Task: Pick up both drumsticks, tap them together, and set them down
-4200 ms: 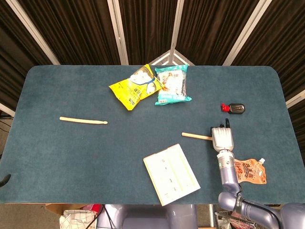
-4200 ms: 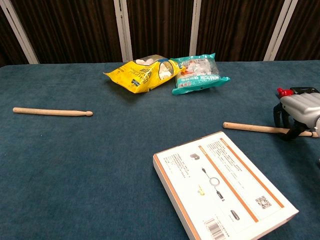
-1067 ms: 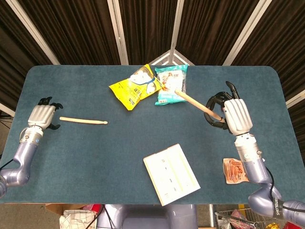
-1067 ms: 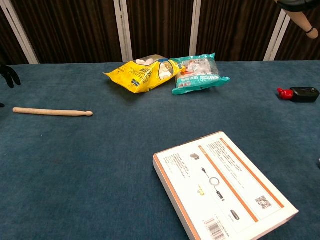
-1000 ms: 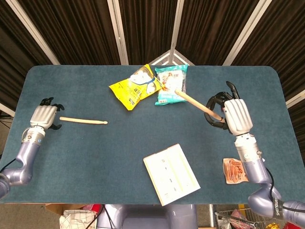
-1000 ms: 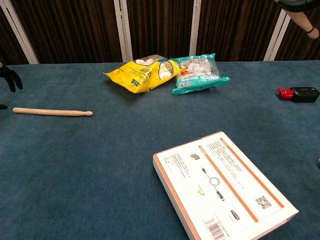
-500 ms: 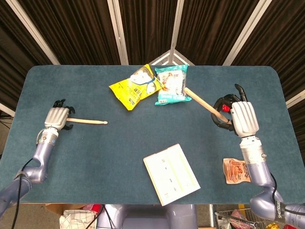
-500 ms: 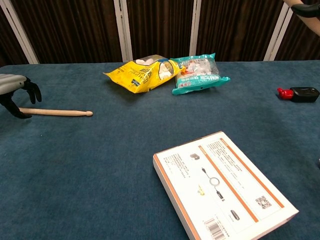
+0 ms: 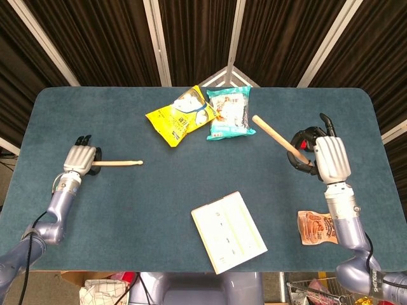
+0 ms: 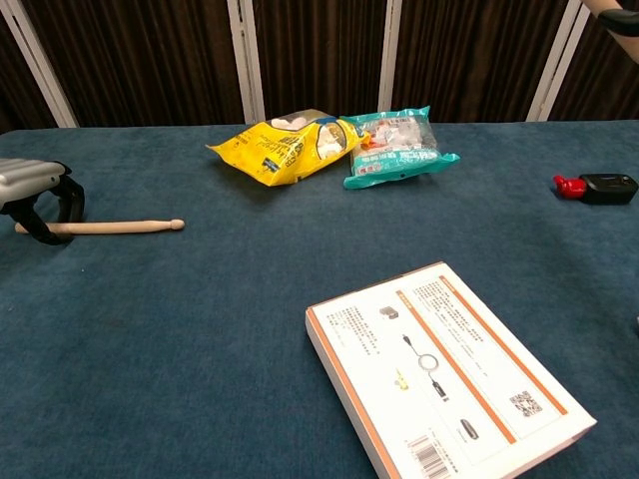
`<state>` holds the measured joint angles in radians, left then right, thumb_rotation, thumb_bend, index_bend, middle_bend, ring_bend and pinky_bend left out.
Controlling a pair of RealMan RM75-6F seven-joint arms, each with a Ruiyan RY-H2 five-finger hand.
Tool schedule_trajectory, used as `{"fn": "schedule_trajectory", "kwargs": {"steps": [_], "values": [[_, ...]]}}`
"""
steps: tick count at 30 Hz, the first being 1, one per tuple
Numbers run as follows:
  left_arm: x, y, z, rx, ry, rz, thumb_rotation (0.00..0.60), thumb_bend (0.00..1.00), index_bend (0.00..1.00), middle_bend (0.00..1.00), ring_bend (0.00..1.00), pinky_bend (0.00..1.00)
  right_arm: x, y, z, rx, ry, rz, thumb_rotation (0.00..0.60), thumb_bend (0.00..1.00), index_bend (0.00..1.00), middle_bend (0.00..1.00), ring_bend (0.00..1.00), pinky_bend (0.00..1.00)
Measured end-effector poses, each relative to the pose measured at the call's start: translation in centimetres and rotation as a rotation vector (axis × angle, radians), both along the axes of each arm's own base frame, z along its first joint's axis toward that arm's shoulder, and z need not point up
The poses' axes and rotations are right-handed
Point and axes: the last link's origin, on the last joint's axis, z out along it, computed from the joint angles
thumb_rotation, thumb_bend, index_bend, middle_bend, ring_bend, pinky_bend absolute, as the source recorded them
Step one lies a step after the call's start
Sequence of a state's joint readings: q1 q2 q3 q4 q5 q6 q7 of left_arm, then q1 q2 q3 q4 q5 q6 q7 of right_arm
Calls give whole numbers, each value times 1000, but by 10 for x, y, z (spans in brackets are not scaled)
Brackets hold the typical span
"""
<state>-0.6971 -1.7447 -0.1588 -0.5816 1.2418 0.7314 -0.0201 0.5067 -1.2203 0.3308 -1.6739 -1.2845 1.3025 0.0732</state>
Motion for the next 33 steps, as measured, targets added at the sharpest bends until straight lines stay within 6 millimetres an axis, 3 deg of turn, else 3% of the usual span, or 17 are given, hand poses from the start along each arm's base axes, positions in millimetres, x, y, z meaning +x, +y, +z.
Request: {"fn": "schedule_trajectory", "kwargs": {"steps": [23, 33], "values": [[13, 0, -6, -14, 48, -17, 600, 396, 550, 544, 54, 0, -2, 1, -2, -5, 16, -18, 600, 513, 724, 626, 370, 0], [18, 0, -15, -25, 113, -30, 600, 479, 568, 563, 55, 0, -6, -1, -2, -12, 20, -25, 600, 513, 726, 627, 375, 0]]}}
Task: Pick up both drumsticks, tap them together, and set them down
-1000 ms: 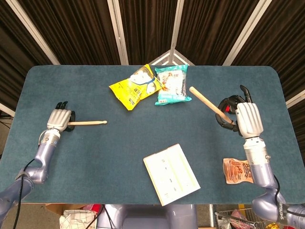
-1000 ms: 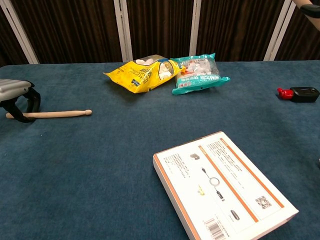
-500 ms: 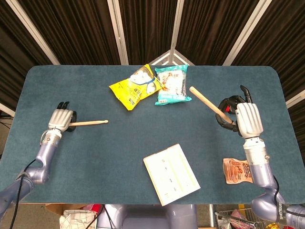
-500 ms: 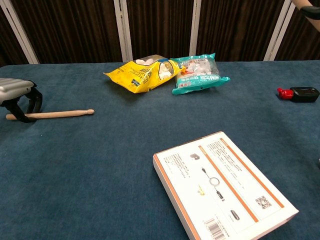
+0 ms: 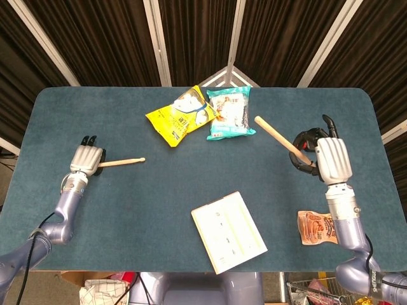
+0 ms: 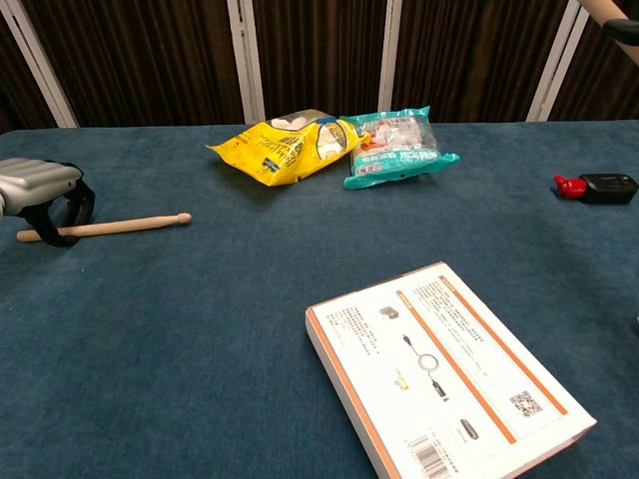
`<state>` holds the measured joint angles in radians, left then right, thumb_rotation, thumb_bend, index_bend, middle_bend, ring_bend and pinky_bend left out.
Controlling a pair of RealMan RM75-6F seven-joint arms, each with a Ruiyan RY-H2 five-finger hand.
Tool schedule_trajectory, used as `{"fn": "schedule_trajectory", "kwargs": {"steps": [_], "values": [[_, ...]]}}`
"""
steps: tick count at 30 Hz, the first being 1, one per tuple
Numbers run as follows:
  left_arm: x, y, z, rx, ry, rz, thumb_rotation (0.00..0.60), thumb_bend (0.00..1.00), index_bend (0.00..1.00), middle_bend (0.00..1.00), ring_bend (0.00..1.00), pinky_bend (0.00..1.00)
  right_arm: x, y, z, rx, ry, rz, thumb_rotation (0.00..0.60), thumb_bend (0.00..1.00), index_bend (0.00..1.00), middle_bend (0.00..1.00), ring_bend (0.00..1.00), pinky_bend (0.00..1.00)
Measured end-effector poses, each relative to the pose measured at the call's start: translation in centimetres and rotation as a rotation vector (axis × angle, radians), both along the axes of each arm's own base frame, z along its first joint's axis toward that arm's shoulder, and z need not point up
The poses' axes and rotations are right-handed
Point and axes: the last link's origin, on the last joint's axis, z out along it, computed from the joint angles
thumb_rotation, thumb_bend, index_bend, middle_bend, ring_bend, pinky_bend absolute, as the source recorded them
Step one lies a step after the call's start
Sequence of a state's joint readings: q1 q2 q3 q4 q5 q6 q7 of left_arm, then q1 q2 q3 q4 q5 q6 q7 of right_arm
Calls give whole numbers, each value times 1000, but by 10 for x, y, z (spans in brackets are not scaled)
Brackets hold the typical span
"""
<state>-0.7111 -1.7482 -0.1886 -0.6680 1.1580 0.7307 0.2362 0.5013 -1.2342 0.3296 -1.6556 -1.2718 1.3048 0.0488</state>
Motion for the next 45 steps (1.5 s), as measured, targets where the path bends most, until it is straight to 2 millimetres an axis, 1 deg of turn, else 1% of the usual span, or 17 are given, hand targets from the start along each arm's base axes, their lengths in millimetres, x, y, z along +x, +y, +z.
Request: {"fn": "schedule_trajectory", "kwargs": {"steps": [5, 12, 25, 31, 37, 45], "values": [[2, 0, -2, 11, 13, -5, 600, 482, 589, 576, 73, 0, -2, 2, 2, -5, -1, 0, 600, 512, 727, 628, 378, 0], [5, -1, -3, 31, 34, -25, 600, 483, 605, 596, 73, 0, -4, 2, 2, -9, 2, -2, 600, 513, 733, 632, 382, 0], [3, -3, 1, 76, 95, -55, 600, 483, 621, 583, 73, 0, 1, 0, -1, -11, 11, 0, 600, 513, 748, 642, 383, 0], [0, -4, 0, 82, 115, -59, 600, 516, 629, 584, 73, 0, -2, -2, -1, -12, 22, -6, 600, 514, 749, 642, 384, 0], [-2, -3, 2, 94, 123, -59, 600, 519, 637, 589, 82, 0, 1, -5, -5, -10, 29, 2, 600, 514, 748, 644, 388, 0], [0, -3, 7, 126, 117, -85, 600, 541, 648, 601, 91, 0, 5, -2, -6, -13, 27, 12, 600, 527, 749, 645, 389, 0]]}}
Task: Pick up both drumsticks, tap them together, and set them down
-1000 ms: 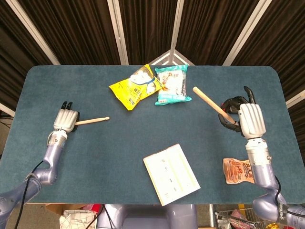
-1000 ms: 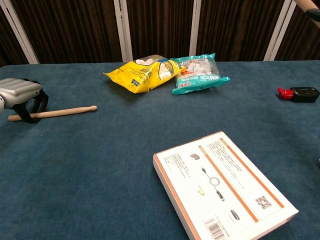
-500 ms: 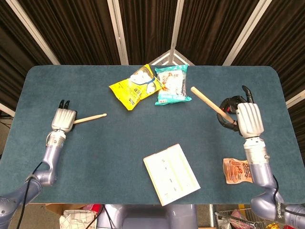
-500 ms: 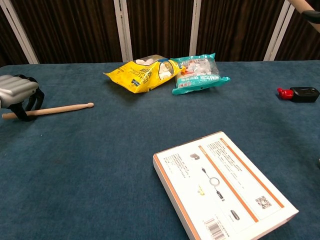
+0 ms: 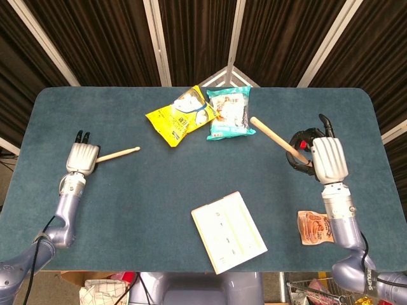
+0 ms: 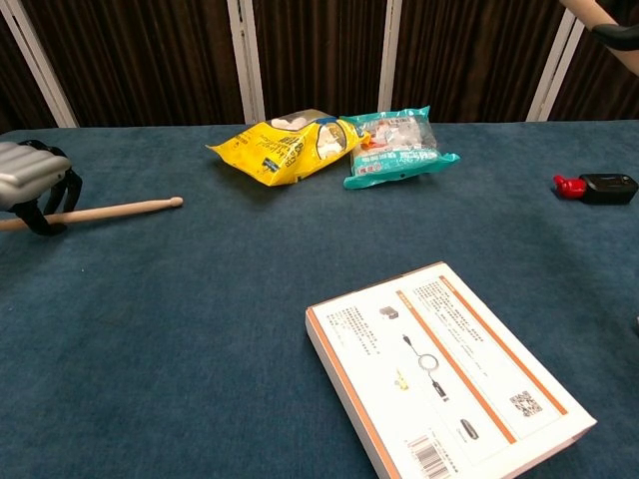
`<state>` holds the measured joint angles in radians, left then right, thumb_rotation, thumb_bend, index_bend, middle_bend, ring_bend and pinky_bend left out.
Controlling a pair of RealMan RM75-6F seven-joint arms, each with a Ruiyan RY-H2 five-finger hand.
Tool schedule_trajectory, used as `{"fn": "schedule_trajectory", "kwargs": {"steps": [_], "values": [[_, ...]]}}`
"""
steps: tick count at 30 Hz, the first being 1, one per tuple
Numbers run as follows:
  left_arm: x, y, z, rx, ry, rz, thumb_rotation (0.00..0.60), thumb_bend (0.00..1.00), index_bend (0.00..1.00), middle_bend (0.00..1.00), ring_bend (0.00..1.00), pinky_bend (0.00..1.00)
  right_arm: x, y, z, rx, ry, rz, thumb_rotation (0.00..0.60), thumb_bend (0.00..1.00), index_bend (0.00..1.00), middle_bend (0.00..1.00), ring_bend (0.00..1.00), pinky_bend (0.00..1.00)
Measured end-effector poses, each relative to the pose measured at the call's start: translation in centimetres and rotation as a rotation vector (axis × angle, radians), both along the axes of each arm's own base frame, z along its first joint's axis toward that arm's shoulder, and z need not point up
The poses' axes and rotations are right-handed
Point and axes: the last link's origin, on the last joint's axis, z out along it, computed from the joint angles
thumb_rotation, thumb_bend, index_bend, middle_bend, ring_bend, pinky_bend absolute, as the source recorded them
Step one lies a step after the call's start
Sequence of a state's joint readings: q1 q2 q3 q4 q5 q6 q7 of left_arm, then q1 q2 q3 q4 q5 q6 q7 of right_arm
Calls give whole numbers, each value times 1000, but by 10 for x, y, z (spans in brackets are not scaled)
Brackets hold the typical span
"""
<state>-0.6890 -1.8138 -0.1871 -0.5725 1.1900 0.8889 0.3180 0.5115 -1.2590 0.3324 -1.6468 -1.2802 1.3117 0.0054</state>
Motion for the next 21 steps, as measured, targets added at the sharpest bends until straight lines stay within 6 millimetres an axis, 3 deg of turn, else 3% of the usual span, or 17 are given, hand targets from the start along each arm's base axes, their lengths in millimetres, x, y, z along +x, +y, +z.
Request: {"fn": "schedule_trajectory", "kwargs": {"steps": [12, 21], "values": [[13, -4, 15, 39, -56, -107, 600, 542, 665, 616, 101, 0, 7, -7, -9, 21, 14, -4, 600, 526, 749, 645, 389, 0], [53, -23, 46, 107, -219, -358, 600, 543, 676, 617, 101, 0, 19, -16, -23, 33, 13, 13, 600, 528, 749, 645, 393, 0]]}}
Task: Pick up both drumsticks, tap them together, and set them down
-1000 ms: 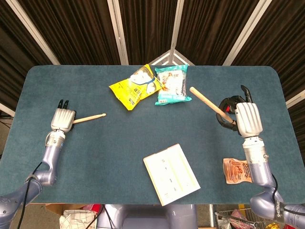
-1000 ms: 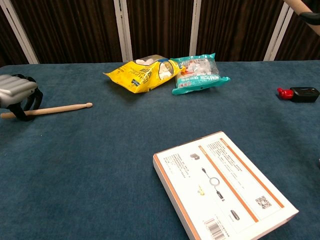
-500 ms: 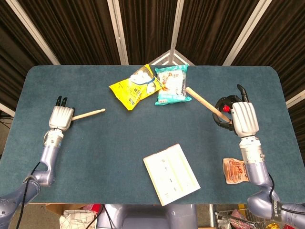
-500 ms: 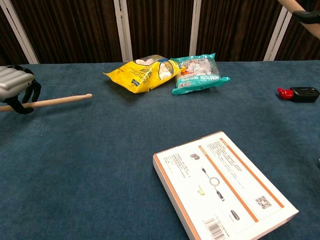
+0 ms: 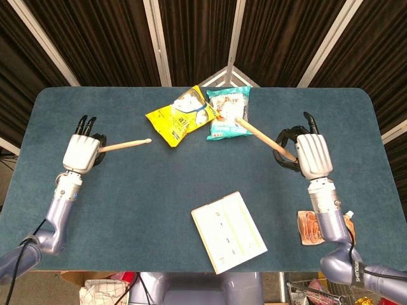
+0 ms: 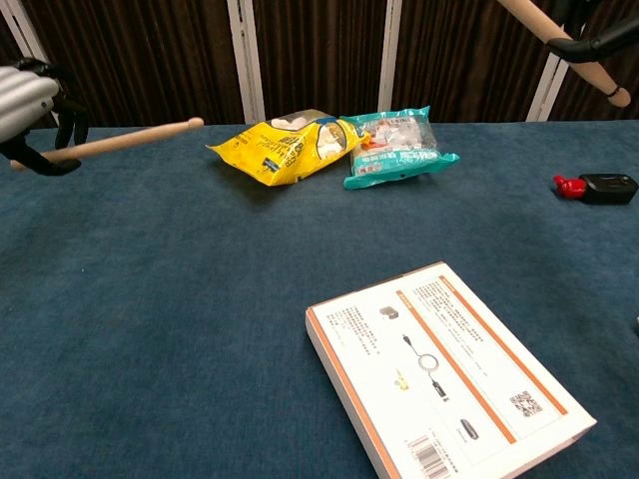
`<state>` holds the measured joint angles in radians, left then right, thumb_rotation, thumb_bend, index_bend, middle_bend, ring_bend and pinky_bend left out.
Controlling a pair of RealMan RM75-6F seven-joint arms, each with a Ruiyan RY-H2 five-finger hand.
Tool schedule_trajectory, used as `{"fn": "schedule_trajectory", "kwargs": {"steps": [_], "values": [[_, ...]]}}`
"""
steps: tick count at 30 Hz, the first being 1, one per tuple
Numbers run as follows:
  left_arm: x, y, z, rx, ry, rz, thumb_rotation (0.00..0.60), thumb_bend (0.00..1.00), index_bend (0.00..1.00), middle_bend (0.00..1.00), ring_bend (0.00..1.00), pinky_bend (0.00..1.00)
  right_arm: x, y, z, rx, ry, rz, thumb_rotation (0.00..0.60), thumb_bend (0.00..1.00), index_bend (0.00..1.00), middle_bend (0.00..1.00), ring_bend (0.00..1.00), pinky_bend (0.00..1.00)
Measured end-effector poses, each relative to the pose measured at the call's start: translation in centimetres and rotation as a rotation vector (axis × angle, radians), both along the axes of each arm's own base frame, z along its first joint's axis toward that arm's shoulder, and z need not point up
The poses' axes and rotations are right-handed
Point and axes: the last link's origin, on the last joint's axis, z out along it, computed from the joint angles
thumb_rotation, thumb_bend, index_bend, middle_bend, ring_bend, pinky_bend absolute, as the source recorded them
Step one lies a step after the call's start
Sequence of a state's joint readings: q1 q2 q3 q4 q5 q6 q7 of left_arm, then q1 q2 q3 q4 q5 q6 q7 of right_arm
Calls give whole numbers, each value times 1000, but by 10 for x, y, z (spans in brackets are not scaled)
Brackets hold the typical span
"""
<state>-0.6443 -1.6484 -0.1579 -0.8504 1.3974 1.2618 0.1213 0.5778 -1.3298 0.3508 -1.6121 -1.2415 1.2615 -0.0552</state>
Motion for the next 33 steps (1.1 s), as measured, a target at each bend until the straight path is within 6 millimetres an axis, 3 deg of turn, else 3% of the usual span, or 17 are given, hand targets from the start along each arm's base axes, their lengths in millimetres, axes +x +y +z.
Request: {"fn": "schedule_trajectory", "kwargs": {"steps": [7, 15, 24, 33], "values": [[36, -25, 19, -57, -181, -152, 600, 543, 673, 617, 102, 0, 21, -11, -14, 29, -18, 45, 600, 529, 748, 645, 394, 0], [65, -43, 25, -137, -275, -208, 600, 543, 680, 617, 102, 0, 50, -37, -28, 32, 8, 148, 600, 530, 749, 645, 394, 0], [76, -36, 21, -172, -341, -151, 600, 543, 681, 617, 102, 0, 69, -68, -47, 19, 87, 215, 600, 541, 749, 644, 394, 0], [91, -33, 6, -195, -389, -123, 600, 543, 680, 618, 114, 0, 76, -69, -56, -16, 151, 247, 600, 541, 749, 645, 394, 2]]}}
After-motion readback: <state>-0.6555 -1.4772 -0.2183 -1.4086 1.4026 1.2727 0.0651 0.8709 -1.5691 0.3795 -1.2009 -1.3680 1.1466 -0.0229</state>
